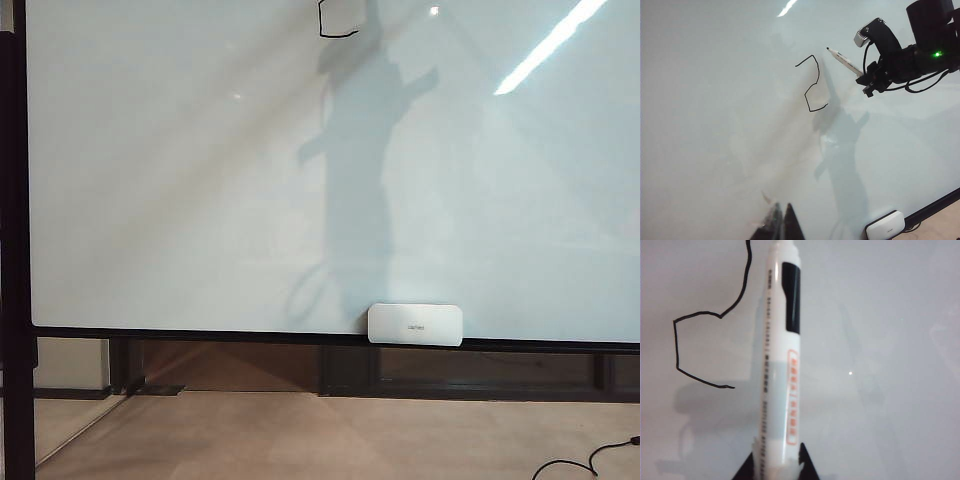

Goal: Reach to the right to find the marker pen, pick it up, and write the number 20 on the whiteboard.

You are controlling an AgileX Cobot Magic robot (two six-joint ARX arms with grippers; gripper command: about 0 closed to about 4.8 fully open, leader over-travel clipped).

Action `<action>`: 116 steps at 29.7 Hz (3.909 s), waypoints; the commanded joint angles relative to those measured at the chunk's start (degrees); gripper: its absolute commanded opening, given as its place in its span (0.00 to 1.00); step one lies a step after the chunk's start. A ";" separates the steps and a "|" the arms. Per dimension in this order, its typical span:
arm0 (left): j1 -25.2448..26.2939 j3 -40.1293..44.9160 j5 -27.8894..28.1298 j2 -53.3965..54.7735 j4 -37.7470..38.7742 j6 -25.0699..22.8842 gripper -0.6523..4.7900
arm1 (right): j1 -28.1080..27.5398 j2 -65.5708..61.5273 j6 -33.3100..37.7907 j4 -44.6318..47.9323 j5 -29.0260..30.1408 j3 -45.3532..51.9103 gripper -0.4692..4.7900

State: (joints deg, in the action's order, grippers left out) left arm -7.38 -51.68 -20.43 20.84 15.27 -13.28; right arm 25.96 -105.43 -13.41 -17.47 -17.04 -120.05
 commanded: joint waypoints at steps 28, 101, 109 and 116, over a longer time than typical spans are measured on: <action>-0.07 -0.22 -0.17 -0.04 -0.59 0.20 0.14 | -2.73 -0.42 1.22 -1.22 -2.14 -0.35 0.09; -0.07 -0.22 -0.15 -0.07 -0.68 0.13 0.14 | -3.80 -5.73 7.85 -20.00 -8.13 -0.24 0.09; -0.07 -0.22 -0.15 -0.07 -0.66 -0.24 0.14 | -3.89 -5.51 7.93 -21.05 -14.12 -0.24 0.09; -0.07 -0.22 -0.15 -0.07 -0.52 -0.26 0.14 | -4.61 -4.72 8.92 -22.32 -11.72 -0.24 0.09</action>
State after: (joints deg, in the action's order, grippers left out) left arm -7.38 -51.68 -20.43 20.82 15.29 -13.34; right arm 22.11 -110.67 -5.76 -41.17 -28.38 -120.14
